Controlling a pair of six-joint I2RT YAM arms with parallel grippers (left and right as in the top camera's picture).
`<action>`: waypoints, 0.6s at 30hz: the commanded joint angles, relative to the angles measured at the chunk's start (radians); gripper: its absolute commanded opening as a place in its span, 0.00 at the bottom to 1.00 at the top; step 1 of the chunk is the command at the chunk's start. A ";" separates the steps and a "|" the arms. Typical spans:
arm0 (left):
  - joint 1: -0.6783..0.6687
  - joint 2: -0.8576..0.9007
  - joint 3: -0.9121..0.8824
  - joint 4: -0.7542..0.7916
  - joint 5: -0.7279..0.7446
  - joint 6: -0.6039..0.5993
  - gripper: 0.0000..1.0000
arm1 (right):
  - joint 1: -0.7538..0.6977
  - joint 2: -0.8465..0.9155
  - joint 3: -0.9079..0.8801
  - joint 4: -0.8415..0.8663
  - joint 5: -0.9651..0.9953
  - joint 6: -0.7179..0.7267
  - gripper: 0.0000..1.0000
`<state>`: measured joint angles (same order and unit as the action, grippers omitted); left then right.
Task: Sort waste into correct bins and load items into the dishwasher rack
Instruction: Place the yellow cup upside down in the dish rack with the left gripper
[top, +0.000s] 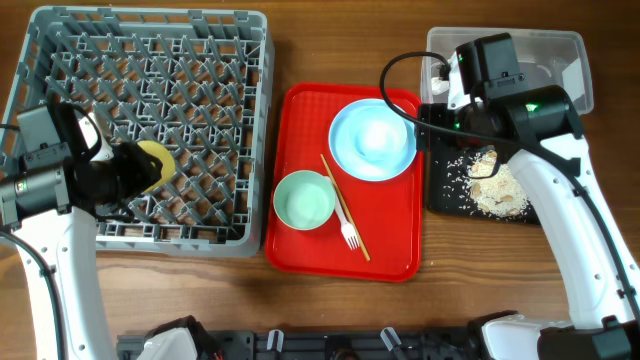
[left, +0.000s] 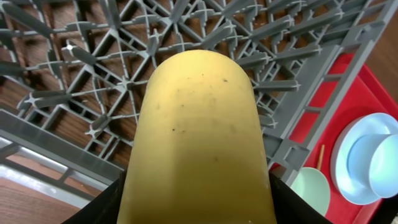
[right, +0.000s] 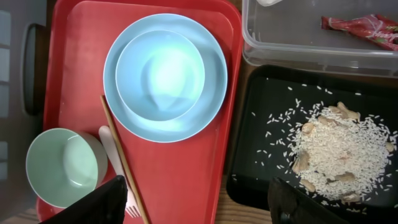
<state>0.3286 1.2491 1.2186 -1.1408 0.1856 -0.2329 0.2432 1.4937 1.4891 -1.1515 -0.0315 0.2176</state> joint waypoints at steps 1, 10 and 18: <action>0.004 0.023 0.010 -0.018 -0.023 0.016 0.04 | -0.001 -0.005 0.003 -0.009 0.023 -0.009 0.73; 0.002 0.141 0.009 -0.066 -0.023 0.016 0.04 | -0.001 -0.005 0.003 -0.014 0.023 -0.009 0.73; 0.003 0.265 0.009 -0.002 -0.023 0.016 0.06 | -0.001 -0.005 0.003 -0.015 0.001 -0.009 0.73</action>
<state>0.3283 1.4643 1.2186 -1.1706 0.1722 -0.2295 0.2432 1.4937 1.4891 -1.1652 -0.0250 0.2176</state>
